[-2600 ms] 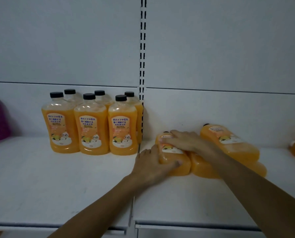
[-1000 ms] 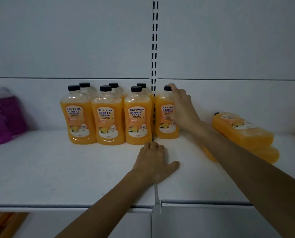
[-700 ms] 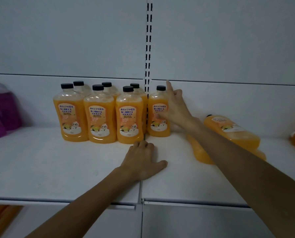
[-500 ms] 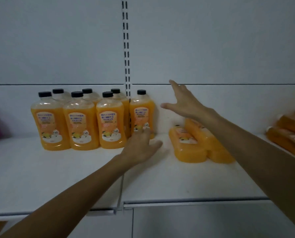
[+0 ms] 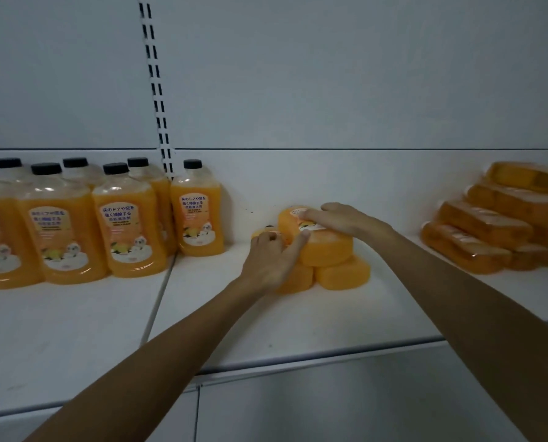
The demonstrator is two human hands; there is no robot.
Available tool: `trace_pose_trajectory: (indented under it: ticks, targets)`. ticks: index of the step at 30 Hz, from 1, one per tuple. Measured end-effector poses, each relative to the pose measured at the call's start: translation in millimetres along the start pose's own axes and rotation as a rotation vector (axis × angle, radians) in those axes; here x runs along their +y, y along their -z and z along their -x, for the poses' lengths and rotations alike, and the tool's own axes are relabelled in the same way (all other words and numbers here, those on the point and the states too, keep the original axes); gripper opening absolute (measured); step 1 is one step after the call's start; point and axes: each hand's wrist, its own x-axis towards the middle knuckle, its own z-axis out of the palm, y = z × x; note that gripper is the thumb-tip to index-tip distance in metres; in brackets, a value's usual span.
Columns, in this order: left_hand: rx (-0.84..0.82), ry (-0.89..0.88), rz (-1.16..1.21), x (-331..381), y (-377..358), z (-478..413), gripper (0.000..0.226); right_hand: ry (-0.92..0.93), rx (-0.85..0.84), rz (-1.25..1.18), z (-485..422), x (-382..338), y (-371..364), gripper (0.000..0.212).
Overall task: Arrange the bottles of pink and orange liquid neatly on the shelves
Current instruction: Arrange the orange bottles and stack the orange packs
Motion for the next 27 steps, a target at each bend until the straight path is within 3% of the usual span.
trace_pose_trajectory:
  ticks: [3, 6, 9, 13, 19, 23, 27]
  targets:
    - [-0.042, 0.053, 0.041, 8.5, 3.1, -0.5, 0.086, 0.056, 0.045, -0.087, 2.6, -1.9, -4.3, 0.071]
    - [-0.022, 0.057, 0.102, 19.3, 7.4, 0.0, 0.072, 0.109, 0.148, -0.272, 12.6, -10.3, -6.9, 0.079]
    - [0.053, -0.051, 0.364, 23.5, 17.2, 10.9, 0.051, 0.239, 0.312, -0.421, 27.5, -37.1, -1.1, 0.081]
    - [0.034, -0.177, 0.655, 22.4, 42.9, 25.1, 0.059, 0.398, 0.363, -0.547, 48.1, -74.3, 9.7, 0.094]
    - [0.085, -0.307, 0.409, -23.2, 80.8, 53.5, 0.073, 0.600, 0.162, -0.434, 79.6, -102.0, -15.8, 0.107]
    - [0.060, -0.250, 0.359, -61.9, 89.5, 74.7, 0.072, 0.605, 0.095, -0.292, 87.5, -111.3, -52.1, 0.114]
    - [0.066, -0.197, 0.182, -82.9, 105.5, 77.2, 0.072, 0.638, 0.115, -0.262, 90.2, -118.6, -75.5, 0.108]
